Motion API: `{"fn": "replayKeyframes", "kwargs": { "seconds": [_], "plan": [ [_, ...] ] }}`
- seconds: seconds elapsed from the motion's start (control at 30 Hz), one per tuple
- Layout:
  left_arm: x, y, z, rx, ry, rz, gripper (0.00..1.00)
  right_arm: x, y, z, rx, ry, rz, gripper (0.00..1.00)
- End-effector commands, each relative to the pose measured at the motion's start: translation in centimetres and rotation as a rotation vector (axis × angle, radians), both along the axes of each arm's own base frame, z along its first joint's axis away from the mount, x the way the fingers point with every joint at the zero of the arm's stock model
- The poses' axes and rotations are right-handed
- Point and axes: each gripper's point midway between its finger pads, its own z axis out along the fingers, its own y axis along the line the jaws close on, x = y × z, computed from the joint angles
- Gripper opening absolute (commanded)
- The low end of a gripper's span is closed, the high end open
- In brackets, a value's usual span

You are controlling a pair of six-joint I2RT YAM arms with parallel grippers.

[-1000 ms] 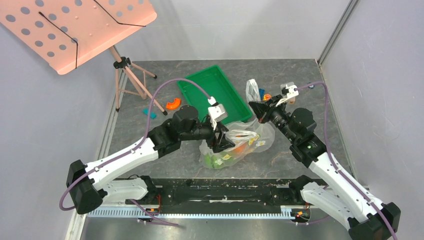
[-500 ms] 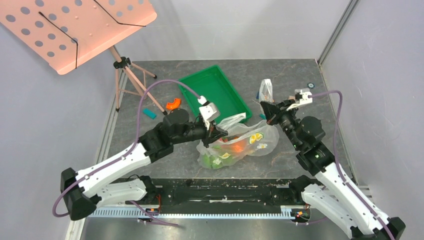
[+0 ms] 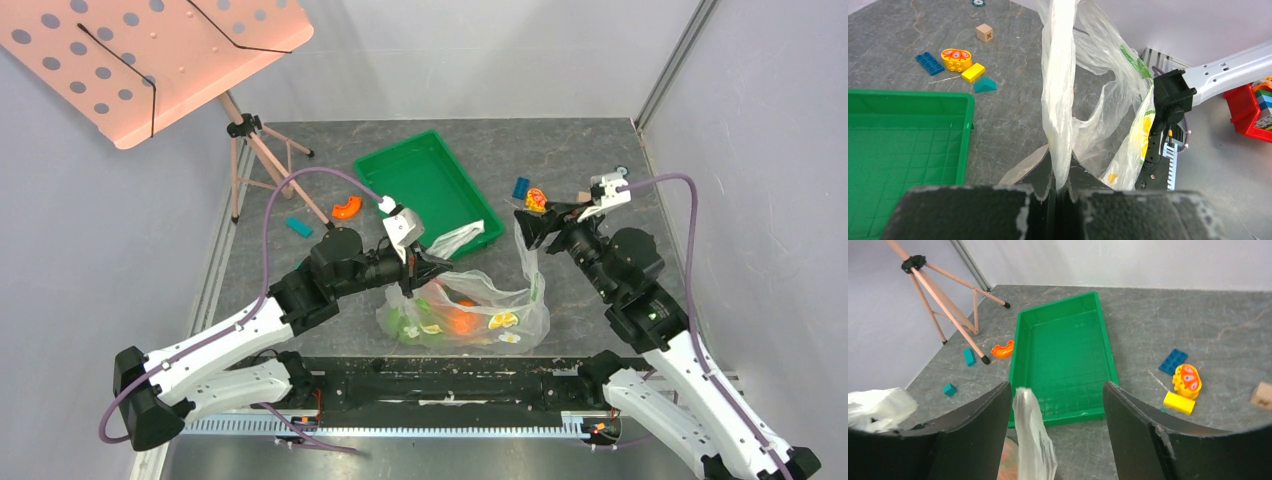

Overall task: Take the fake fruits out of the plastic bag
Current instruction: Adjust the plastic bag at the center of the board.

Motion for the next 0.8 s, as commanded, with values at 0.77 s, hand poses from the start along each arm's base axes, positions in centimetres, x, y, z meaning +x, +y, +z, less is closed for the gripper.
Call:
{"fn": "replayKeyframes", "kwargs": {
  "seconds": [0.77],
  "plan": [
    [1.9, -0.7, 1.4, -0.088, 0.038, 0.095, 0.02, -6.8, 9.2, 1.9, -0.196, 0.17, 0.477, 0.28]
  ]
}}
